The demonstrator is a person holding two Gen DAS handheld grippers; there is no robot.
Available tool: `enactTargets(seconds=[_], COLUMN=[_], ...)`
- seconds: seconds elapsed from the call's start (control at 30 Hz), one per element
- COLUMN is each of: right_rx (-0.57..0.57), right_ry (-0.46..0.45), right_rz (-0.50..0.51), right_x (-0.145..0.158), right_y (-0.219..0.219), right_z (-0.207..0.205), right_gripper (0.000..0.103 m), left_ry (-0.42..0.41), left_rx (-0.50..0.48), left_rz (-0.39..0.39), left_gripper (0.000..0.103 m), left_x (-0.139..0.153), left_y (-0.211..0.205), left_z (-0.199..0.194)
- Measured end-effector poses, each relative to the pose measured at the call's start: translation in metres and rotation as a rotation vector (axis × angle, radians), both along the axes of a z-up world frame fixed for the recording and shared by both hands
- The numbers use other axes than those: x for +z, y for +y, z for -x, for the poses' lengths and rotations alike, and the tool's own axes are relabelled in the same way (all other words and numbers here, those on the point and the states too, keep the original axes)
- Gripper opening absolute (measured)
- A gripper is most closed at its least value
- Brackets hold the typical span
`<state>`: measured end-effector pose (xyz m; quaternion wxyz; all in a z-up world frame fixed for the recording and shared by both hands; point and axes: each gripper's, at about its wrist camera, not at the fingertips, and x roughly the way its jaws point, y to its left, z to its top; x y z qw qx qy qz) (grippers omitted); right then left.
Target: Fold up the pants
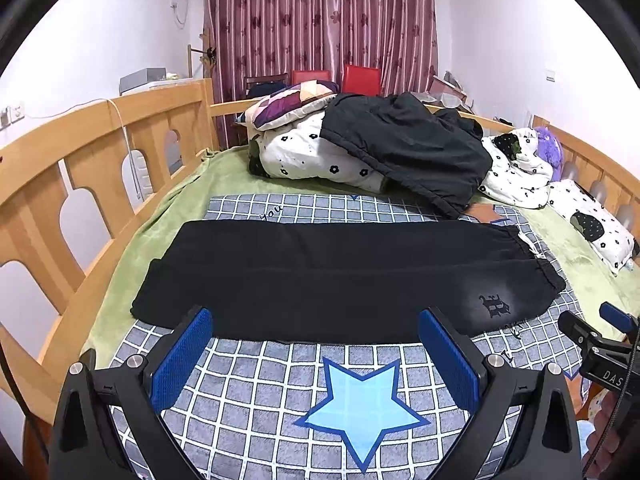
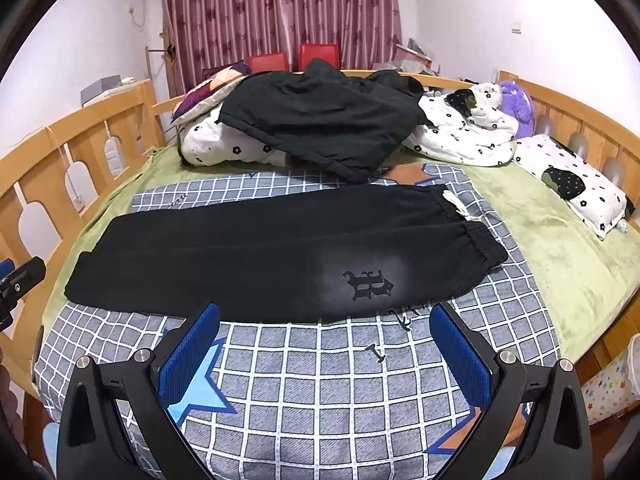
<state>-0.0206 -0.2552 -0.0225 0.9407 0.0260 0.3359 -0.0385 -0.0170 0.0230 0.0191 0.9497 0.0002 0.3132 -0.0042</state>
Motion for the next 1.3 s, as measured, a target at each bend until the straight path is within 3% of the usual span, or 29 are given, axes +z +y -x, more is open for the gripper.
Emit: enactTargets(seconds=[0.23, 0.67, 1.3], right_rx=[0.034, 0.034, 0.038], right_ry=[-0.017, -0.026, -0.040], right_rz=[0.005, -0.075, 0.009], right_x=[0.005, 0.013, 0.014], right_y=[0.006, -0.006, 0.005], right_z=[0.010, -0.017, -0.045], right_gripper=[0.103, 0.103, 0.103], left_ry=[0.028, 0.010, -0.005], left_rx=[-0.021, -0.043, 0.006], left_rz=[0.044, 0.022, -0.048], left_gripper=[0.103, 0.103, 0.103], left_x=[0.002, 0.008, 0.005], left_y=[0.002, -0.007, -0.004], left_z=[-0.004, -0.023, -0.039])
